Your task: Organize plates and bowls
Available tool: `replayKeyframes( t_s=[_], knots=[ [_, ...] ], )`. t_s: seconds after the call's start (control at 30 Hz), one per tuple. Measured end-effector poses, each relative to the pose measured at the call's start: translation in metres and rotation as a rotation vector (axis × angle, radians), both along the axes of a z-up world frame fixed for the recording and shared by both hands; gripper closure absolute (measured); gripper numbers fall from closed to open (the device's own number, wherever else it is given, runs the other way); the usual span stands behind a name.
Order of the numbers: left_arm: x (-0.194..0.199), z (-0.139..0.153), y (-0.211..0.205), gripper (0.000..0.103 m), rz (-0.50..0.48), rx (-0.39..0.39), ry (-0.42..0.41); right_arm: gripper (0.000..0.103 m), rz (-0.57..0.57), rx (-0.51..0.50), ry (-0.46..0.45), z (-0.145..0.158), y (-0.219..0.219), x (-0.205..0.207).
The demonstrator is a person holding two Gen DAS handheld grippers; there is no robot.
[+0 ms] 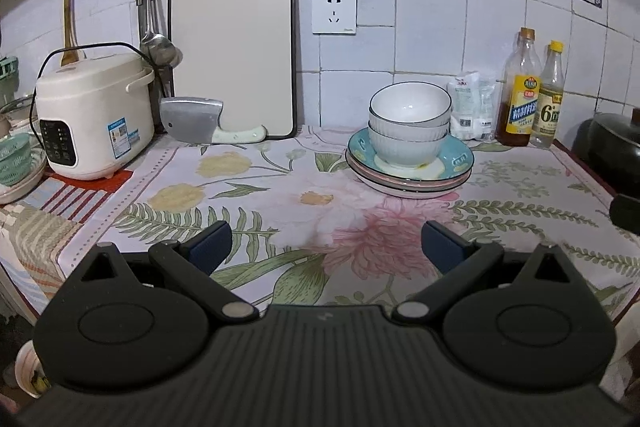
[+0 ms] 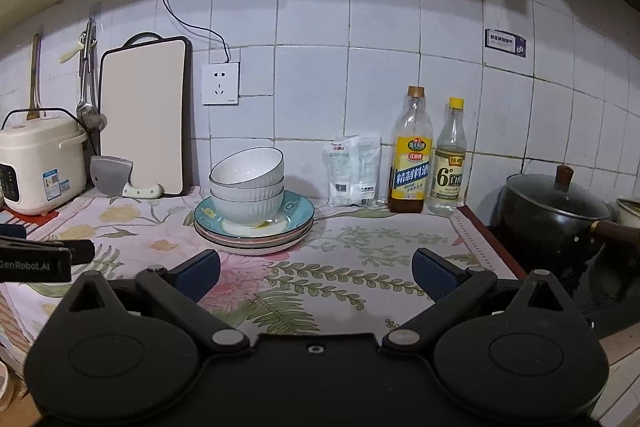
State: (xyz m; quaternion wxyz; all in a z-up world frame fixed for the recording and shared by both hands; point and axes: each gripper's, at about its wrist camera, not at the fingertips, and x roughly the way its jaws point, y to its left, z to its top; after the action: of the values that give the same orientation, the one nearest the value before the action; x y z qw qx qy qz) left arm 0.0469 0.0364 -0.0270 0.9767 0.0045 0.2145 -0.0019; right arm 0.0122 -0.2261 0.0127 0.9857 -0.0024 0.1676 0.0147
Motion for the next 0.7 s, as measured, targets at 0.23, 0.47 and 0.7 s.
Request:
replayKeyframes(
  t_s=[0.23,0.47,0.7],
  knots=[
    [-0.003,0.000,0.000,0.001,-0.007,-0.004,0.010,0.000,-0.019,-0.013,-0.018,-0.001,-0.001,0.000],
    [-0.006,0.000,-0.002,0.001,-0.017,-0.004,-0.002,0.000,-0.031,-0.037,-0.040,-0.003,0.004,-0.001],
    [-0.011,-0.002,-0.003,0.001,-0.031,0.000,-0.015,0.000,-0.044,-0.069,-0.048,-0.006,0.011,-0.001]
  ],
)
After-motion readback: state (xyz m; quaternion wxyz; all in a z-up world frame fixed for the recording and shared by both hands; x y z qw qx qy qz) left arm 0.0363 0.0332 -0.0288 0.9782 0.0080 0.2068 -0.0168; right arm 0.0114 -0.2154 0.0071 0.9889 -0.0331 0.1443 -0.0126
